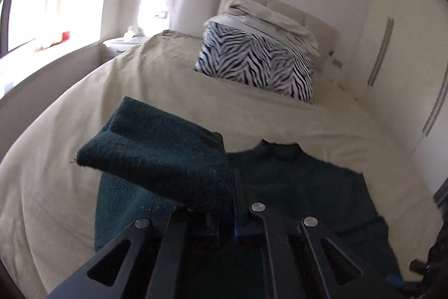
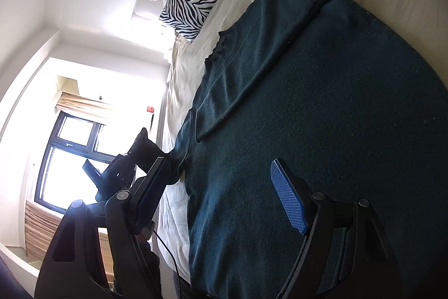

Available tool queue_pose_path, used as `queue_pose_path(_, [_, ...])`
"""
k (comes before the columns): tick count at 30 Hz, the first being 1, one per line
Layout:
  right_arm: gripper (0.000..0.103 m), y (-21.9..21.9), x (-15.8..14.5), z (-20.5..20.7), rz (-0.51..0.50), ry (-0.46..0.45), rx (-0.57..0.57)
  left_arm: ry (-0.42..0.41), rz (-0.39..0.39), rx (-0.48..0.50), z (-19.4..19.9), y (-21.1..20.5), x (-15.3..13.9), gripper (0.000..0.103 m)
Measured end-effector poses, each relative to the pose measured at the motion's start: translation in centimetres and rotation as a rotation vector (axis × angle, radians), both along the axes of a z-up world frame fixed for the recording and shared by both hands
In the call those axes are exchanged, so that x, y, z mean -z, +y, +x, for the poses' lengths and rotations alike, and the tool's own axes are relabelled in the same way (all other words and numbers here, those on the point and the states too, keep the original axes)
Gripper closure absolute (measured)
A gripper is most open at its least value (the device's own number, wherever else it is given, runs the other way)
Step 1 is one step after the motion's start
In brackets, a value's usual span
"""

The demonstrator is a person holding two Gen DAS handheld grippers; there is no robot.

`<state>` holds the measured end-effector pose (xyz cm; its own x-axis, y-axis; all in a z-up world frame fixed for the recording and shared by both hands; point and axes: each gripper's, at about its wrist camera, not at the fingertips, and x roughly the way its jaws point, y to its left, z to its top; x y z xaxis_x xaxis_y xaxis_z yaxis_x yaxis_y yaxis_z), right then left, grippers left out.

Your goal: Fold small clothes

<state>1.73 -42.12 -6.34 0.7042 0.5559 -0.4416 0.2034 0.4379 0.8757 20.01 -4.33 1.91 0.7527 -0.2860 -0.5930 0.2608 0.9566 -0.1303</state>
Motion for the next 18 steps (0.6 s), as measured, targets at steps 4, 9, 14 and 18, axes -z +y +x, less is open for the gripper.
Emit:
queue_pose_path(4, [0.028,-2.5,0.8,-0.7,-0.010,0.023,0.039,-0.021,0.334,0.225,-4.9,-11.0,6.0,0.082])
queue_pose_path(9, [0.028,-4.2,2.0,-0.1,-0.047,0.058,0.036,0.006,0.417,0.262,-9.5,-10.1,9.8,0.037])
queue_pose_path(14, [0.028,-2.9,3.1,3.8,-0.075,0.093,-0.026,0.017,0.284,0.232,-9.3,-6.0,8.7,0.021])
queue_pose_path(18, [0.028,0.8,3.4,8.6,-0.180,0.143,-0.106,0.049,0.141,0.173,-9.7,-2.4,8.6,0.021])
